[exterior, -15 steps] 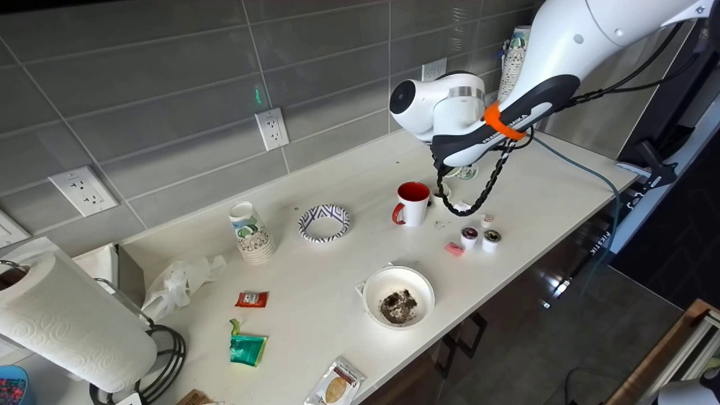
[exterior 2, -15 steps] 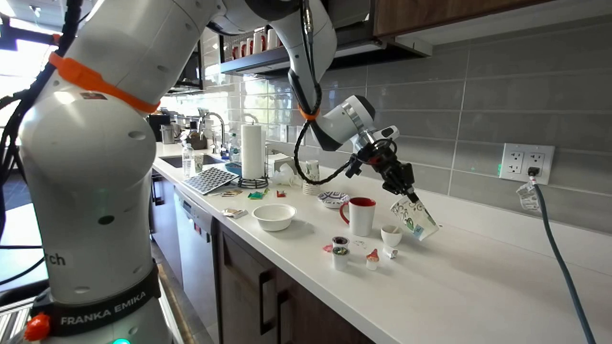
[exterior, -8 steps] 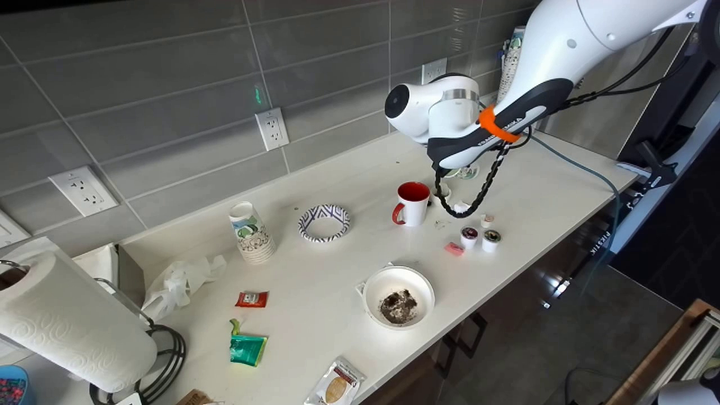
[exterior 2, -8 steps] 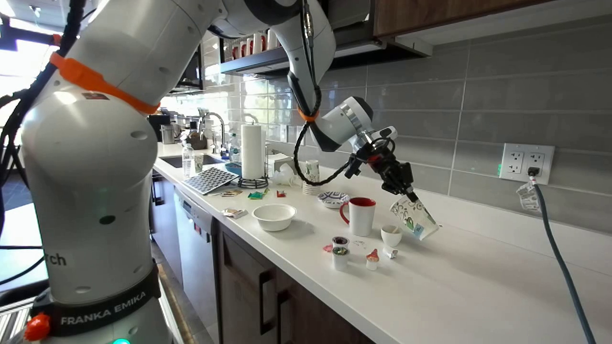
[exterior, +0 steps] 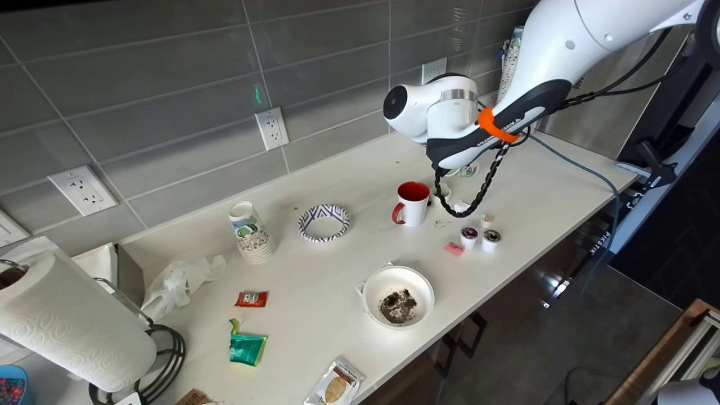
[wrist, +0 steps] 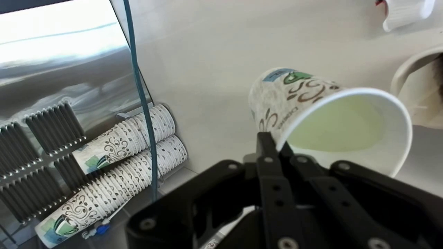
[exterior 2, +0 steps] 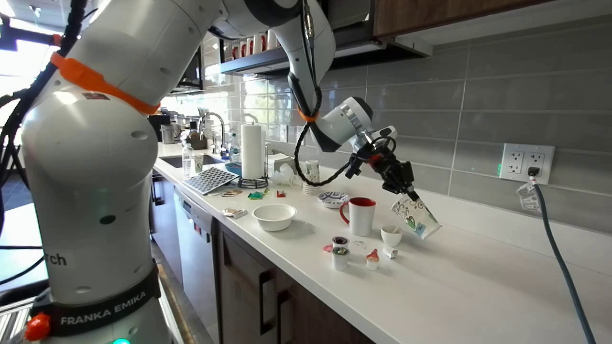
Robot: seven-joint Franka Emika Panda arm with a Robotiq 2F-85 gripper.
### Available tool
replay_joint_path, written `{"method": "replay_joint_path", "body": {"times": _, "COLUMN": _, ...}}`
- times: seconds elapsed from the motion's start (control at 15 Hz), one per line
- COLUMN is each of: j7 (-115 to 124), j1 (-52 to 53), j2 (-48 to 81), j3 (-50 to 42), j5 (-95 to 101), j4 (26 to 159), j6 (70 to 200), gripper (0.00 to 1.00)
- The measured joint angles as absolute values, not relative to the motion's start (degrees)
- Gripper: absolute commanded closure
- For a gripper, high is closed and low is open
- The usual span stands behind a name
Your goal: Pick the big cup on the counter and pour water into the small cup
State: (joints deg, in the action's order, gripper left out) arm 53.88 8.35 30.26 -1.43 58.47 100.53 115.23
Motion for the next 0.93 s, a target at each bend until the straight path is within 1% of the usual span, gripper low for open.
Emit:
{"method": "replay_joint_path", "body": {"times": 0.27, "j7": 53.19, "j1": 8.58, "j2": 30.30, "j3": -1.36, "j5": 58.69, "j4": 100.52, "j6": 115.01, "gripper": 0.99}}
{"method": "replay_joint_path", "body": {"times": 0.93, "j7": 52.05, "j1": 10.77, "j2": 30.40, "j3": -1.07, "j5": 59.95, "j4": 100.43, "j6": 109.36, "gripper": 0.99}}
